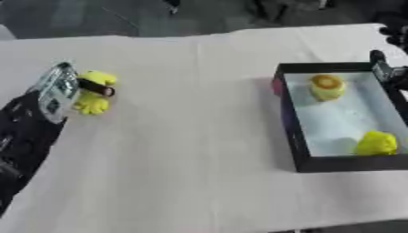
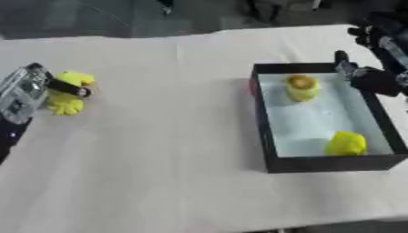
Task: Pick up the objects with one hand, pass them to the other hand, and then place them into the box on the other side of the table.
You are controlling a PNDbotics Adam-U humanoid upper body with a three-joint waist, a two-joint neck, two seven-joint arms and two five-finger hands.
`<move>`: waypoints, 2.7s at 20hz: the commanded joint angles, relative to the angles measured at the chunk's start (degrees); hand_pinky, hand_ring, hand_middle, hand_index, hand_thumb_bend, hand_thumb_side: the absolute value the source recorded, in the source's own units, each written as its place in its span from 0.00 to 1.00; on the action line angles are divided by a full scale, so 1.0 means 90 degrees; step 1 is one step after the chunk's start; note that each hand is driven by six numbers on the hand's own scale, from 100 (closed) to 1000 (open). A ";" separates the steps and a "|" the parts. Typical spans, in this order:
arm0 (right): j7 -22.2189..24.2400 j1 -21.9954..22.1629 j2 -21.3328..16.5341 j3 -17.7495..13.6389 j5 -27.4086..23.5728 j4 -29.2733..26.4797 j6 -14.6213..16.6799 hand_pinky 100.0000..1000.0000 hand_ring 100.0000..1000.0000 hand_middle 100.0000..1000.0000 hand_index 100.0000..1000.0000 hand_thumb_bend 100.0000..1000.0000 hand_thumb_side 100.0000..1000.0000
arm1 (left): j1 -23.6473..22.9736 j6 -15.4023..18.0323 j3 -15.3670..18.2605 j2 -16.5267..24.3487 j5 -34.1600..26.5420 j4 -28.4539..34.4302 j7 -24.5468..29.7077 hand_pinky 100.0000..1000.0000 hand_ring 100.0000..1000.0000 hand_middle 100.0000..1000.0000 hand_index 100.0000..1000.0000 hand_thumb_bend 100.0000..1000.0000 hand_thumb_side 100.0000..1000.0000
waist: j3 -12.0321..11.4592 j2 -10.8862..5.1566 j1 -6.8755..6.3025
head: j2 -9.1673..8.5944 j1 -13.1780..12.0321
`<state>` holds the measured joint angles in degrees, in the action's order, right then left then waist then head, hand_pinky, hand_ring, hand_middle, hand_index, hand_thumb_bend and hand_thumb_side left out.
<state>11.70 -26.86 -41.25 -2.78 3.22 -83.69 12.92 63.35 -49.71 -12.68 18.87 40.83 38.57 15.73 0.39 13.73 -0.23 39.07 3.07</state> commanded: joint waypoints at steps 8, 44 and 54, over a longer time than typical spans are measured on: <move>-0.0022 -0.0015 -0.0183 -0.0126 -0.0014 -0.0053 -0.0025 1.00 1.00 1.00 1.00 0.00 0.27 | 0.0166 -0.0150 0.0071 0.0076 -0.0143 -0.0006 -0.0235 0.81 0.75 0.70 0.65 0.27 0.09 | -0.0005 -0.0152 0.0027 | -0.0089 -0.0113; 0.0156 -0.0414 0.0057 -0.0036 -0.0722 -0.0740 -0.0533 1.00 1.00 1.00 1.00 0.00 0.37 | -0.1324 0.1002 -0.1148 0.1484 -0.1034 0.6429 -0.1150 0.74 0.59 0.53 0.59 0.05 0.00 | -0.0160 -0.0201 0.0148 | -0.0057 0.0161; 0.0751 -0.0969 0.0575 0.0416 -0.0674 -0.0833 -0.0710 1.00 1.00 1.00 1.00 0.00 0.36 | -0.1453 0.1596 -0.1534 0.1077 -0.0686 0.6645 -0.1800 0.73 0.58 0.52 0.59 0.02 0.00 | -0.0173 -0.0231 0.0230 | -0.0063 0.0264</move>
<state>17.62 -34.48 -35.69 0.93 -3.01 -90.08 6.74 49.56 -36.03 -26.63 28.46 33.69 97.16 0.40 -1.15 13.73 1.06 38.70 5.18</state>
